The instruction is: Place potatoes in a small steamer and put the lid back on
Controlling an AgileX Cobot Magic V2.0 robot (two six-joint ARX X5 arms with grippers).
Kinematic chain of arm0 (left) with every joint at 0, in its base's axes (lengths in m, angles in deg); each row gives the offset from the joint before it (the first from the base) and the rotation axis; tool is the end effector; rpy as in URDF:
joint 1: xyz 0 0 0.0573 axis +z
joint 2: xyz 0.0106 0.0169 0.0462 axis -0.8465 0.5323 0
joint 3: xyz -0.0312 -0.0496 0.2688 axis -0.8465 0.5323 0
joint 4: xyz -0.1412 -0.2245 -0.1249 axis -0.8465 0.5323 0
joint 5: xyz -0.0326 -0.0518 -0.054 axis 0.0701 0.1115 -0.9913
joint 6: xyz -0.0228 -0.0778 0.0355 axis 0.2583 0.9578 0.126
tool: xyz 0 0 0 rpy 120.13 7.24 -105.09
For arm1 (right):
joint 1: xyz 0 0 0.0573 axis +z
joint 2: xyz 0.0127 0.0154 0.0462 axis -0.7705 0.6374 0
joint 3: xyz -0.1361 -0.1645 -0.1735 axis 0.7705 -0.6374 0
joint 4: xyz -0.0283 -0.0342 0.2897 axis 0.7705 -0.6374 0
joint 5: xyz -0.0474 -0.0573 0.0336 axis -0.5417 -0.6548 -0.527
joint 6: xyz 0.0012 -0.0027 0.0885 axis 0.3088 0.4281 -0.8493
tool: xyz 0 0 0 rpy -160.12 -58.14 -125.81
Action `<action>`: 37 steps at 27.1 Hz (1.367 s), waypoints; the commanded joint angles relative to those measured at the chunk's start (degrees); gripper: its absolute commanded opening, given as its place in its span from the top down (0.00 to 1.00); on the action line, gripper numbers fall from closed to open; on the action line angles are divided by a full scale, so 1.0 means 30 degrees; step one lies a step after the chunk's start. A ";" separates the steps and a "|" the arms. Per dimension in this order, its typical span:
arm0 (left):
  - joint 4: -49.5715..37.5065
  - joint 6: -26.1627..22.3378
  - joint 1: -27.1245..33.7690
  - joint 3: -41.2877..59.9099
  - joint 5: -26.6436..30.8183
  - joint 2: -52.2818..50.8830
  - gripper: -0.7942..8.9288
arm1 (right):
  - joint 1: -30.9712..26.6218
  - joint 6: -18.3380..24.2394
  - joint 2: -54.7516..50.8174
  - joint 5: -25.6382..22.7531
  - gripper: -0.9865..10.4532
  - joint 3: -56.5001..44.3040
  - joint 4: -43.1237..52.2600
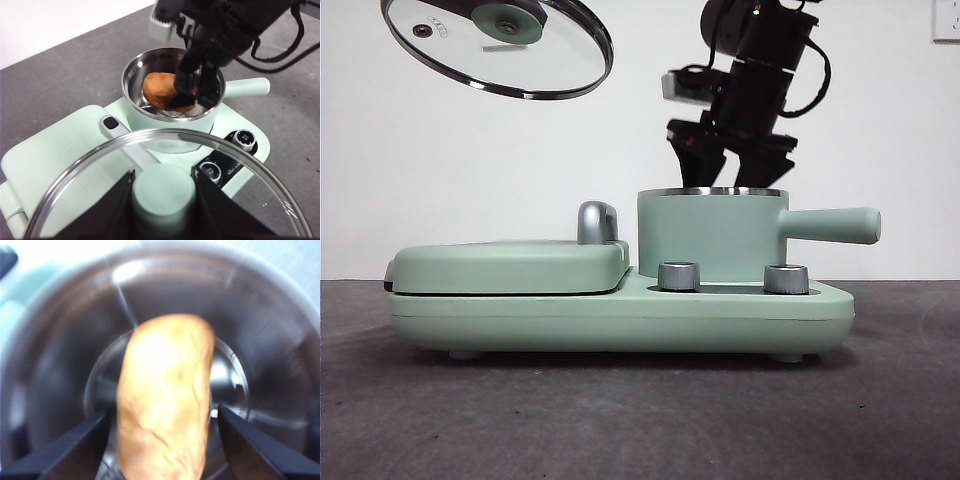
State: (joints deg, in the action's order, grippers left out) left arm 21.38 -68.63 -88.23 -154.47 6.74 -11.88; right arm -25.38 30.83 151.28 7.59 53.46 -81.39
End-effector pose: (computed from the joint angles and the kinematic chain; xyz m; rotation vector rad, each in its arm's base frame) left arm 0.2701 -0.1739 0.3475 0.1931 0.4419 -0.7218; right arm 0.4445 0.2157 0.2420 -0.2917 0.9660 0.5561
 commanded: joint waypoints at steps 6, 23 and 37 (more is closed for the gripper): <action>-0.0510 0.0080 -0.0073 -0.0364 0.0022 -0.0007 0.90 | 0.0160 -0.0590 -0.3847 0.1005 0.62 0.1668 -0.2907; -0.0503 0.0080 -0.0073 -0.0364 0.0000 0.0000 0.90 | 0.0262 -0.1384 -1.9139 0.0780 0.63 -1.5533 0.5202; -0.1501 0.0073 -0.0306 -0.0364 -0.0124 0.1049 0.90 | 0.0262 -0.2601 -2.6017 0.2229 0.63 -2.2309 0.4590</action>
State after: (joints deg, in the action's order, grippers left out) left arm 19.11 -68.66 -88.53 -154.47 6.63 -9.58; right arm -24.95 24.65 73.28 13.99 -13.81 -68.04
